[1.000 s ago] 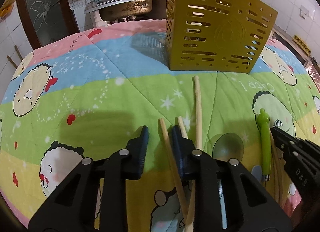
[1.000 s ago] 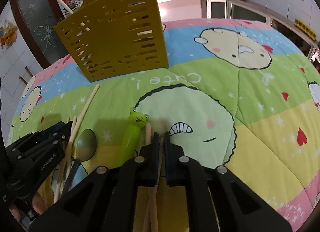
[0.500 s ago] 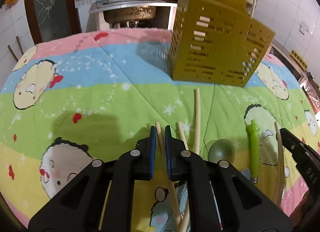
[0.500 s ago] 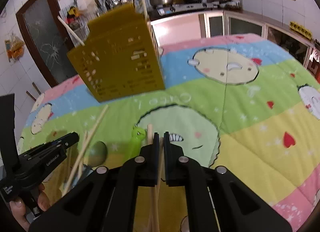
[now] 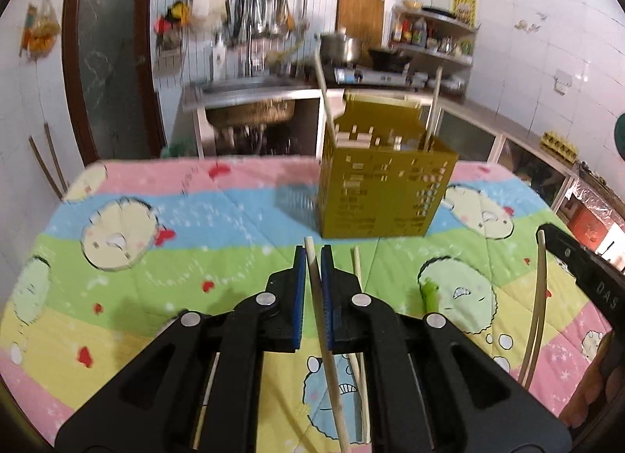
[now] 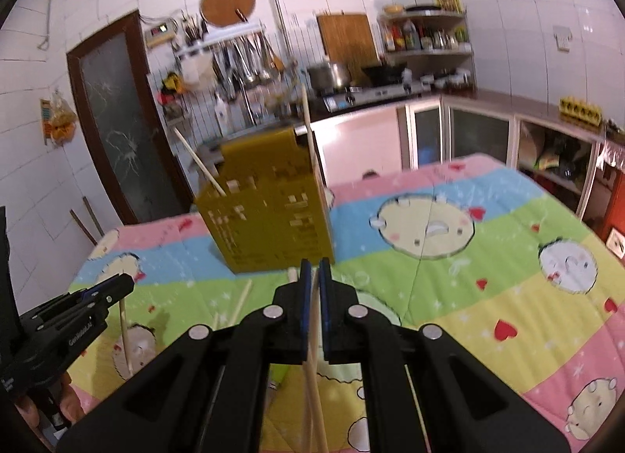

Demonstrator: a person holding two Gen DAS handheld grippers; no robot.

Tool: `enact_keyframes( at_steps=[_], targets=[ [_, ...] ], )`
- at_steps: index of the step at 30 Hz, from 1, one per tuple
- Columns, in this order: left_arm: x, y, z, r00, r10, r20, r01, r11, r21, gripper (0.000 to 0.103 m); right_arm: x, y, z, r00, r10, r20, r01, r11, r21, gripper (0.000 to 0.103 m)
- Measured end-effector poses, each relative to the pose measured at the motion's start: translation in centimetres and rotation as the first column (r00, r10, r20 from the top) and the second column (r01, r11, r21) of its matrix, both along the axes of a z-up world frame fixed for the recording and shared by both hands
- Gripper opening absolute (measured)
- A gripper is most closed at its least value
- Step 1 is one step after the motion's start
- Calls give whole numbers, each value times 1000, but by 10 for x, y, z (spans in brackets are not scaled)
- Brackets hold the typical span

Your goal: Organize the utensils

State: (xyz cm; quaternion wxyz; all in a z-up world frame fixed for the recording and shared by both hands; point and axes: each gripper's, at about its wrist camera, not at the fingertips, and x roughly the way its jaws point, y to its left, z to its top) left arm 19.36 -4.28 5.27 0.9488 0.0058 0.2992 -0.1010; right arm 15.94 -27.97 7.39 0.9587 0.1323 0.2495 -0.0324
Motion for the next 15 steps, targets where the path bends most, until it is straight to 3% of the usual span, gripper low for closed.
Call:
enact_keyframes(
  at_steps=[4,15],
  targets=[
    [-22,2,13,997,4,81,-6,1000,18,6,-14,1,16,998,3,62,-2,1000,-13,4],
    [-53,10,40,983,16,182,-16,1000,-2,4,-40,-1,41,988,-11,155,15,1000,-25,4]
  ],
)
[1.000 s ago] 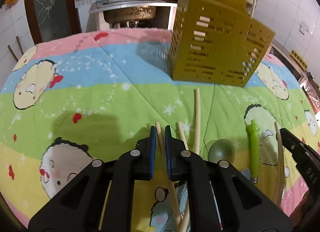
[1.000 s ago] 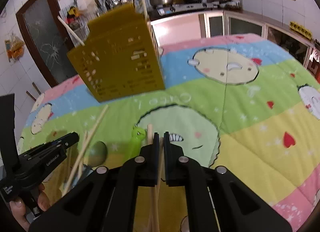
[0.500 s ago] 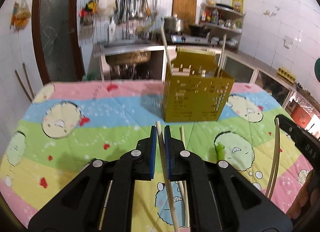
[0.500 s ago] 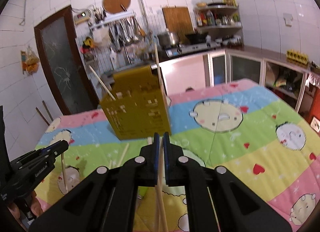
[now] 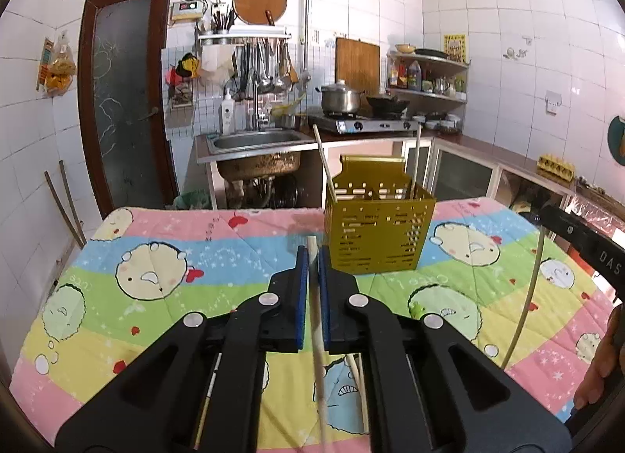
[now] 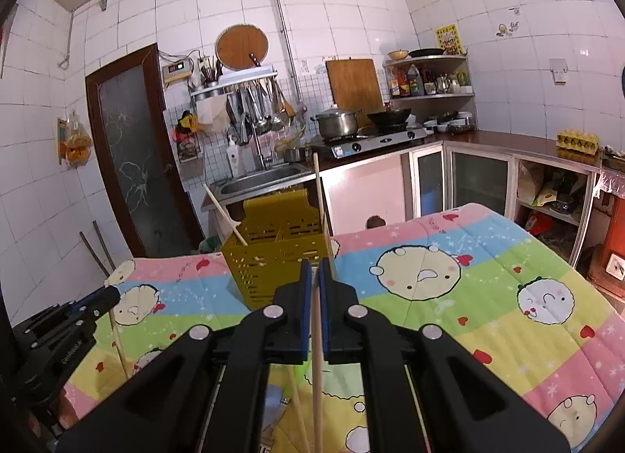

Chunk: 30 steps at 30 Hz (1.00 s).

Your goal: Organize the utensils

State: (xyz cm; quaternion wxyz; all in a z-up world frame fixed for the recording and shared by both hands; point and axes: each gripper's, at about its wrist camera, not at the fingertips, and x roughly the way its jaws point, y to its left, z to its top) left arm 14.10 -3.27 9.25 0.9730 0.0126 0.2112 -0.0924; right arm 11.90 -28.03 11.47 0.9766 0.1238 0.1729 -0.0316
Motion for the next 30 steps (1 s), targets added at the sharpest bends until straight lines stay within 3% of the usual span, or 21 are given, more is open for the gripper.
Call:
enact_keyframes(
  at_steps=[8,16,30],
  targets=[
    [-10,8,14,998,18,56,-17,1000,-20,4,-9,-1,5,1000,-12,25,13,1000,-3,4],
    [-10,9,17,998,12,67,-9,999,-32,4,-15,7,9,999,-24,48,26,998,-57,4],
    [-10,-2,27,995,-4,97,7,1000,-28,4,-6,3,3,999,-14,39,16,999,-43,4]
  ],
)
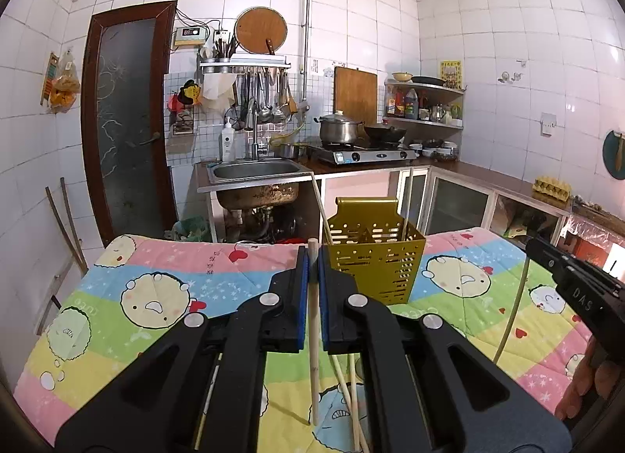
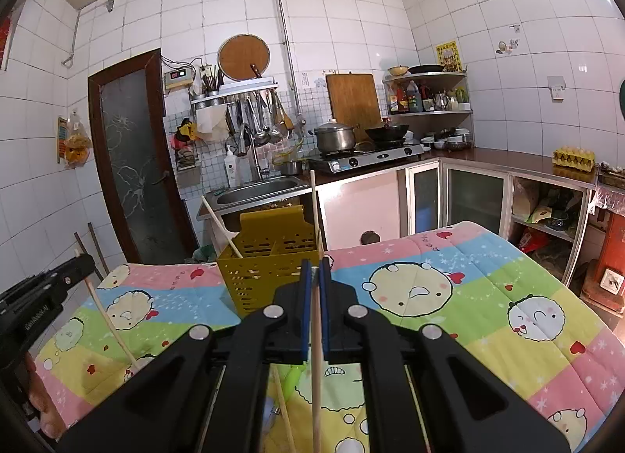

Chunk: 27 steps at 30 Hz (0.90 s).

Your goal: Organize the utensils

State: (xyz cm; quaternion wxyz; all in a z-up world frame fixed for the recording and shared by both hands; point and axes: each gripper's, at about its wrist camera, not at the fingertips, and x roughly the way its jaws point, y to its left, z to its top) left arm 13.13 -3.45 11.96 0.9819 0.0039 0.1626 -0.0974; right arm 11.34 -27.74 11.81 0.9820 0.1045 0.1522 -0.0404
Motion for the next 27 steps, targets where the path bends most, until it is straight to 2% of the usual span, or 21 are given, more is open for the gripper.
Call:
enact_keyframes(
  at_steps=[7,16,22,27],
  targets=[
    [4,4,6,1000,-2,3,2,1000,-10,4,11,-3,0,1000,3,-6,-3,1000,15,4],
    [20,6,20,1000,-5,4,5,999,-43,4,31,-10,15,1000,13,-10,-13,1000,24,4],
    [40,0,36,1000,-19,7,19,998,-59,4,52,-11,29,1000,19,-3,-19,999,25,4],
    [59,-13,57,999,-29,41,32,998,-59,4,73,-11,48,1000,16,24,-16,1000,-2,4]
  ],
)
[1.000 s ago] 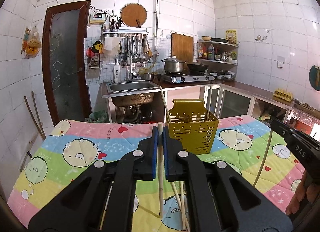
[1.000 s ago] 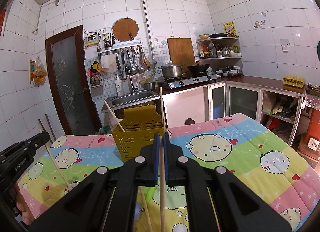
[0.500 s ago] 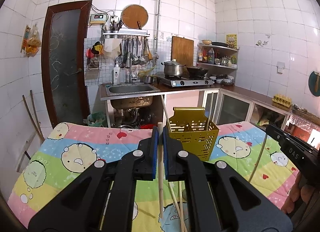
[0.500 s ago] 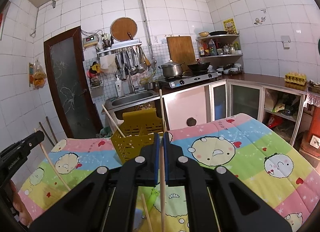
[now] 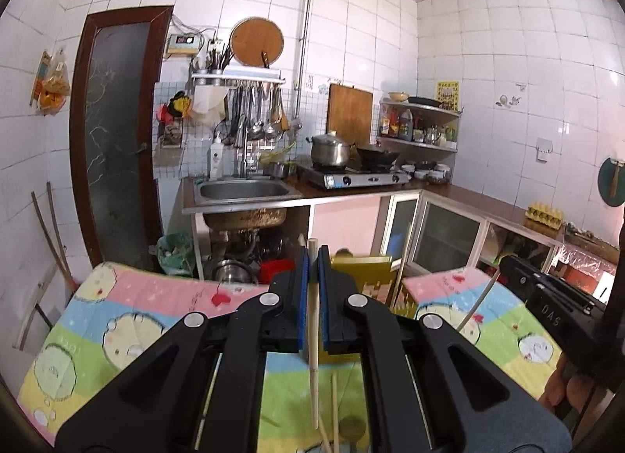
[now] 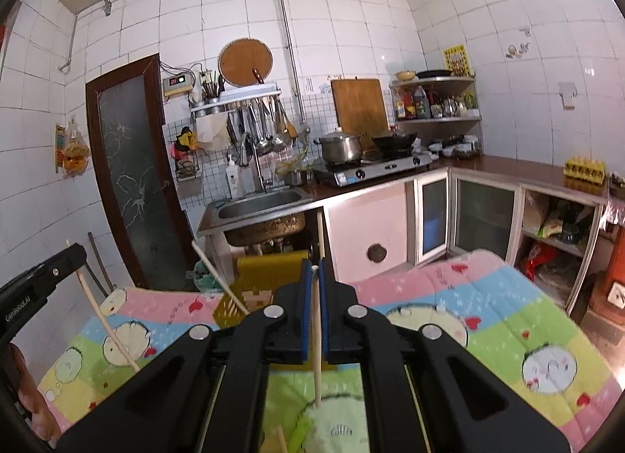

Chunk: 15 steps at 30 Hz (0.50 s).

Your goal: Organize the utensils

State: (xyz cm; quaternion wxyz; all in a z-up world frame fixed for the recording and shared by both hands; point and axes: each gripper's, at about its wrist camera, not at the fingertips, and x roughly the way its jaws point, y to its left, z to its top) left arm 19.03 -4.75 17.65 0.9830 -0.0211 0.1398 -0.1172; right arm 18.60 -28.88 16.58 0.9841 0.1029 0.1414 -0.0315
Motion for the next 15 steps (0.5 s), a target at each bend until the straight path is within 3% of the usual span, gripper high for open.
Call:
enact_keyframes(
  at_steps=[7,15],
  targets=[
    [43,-28,40,997,12,82,-13,1000,20,4,29,-3,51,996,-5,84,7,1000,-19,4],
    [101,-50,62,990,36,135,-39,999,22,4,78,-1,91,990,-9,141,16,999,-52,4]
  ],
)
